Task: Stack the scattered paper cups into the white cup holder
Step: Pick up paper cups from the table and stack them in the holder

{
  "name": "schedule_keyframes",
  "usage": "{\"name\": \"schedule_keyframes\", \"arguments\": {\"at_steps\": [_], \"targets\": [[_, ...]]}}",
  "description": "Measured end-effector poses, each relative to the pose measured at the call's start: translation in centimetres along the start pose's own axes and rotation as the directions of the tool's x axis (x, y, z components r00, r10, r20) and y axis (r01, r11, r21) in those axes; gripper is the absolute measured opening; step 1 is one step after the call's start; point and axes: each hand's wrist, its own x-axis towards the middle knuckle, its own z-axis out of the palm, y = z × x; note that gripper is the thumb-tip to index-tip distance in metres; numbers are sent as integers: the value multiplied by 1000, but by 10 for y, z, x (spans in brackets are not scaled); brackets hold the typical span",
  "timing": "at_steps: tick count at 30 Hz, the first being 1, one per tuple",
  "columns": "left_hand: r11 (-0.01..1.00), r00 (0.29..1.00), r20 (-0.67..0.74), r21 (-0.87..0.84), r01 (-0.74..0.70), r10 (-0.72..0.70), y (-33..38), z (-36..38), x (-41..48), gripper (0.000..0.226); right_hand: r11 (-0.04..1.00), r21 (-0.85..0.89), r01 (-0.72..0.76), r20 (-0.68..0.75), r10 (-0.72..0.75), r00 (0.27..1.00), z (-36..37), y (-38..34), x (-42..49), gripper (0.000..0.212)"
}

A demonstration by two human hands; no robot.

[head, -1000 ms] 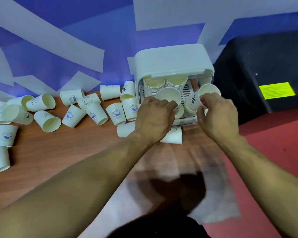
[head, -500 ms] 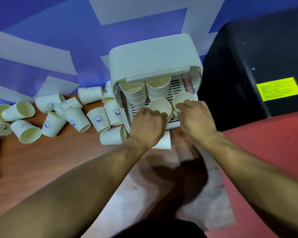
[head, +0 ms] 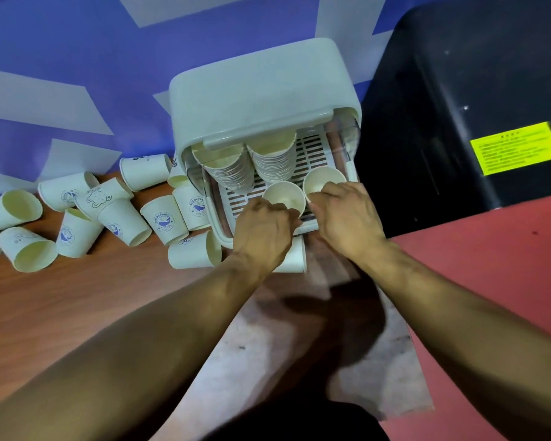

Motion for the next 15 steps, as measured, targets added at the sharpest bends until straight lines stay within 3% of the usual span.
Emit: {"name": "schedule_keyframes", "arguments": {"at_steps": [4, 9, 12, 15], "targets": [[1000, 1000, 9, -12, 20, -20, 1, -7, -2, 29, 997, 74, -26, -48, 30, 998, -8, -2, 0, 17], [989, 985, -159, -146, 35, -59, -14, -8, -25, 33, 961, 266, -70, -301, 152, 941, -23, -25, -20, 18], [978, 950, -284, -197, 71, -127, -27, -11, -53, 28, 918, 365, -153, -233, 250, 940, -16, -42, -42, 12], [902, 865, -310, -311, 300, -395, -43, -6, -82, 25, 872, 398, -285, -119, 357, 926, 0, -59, -59, 11]]}}
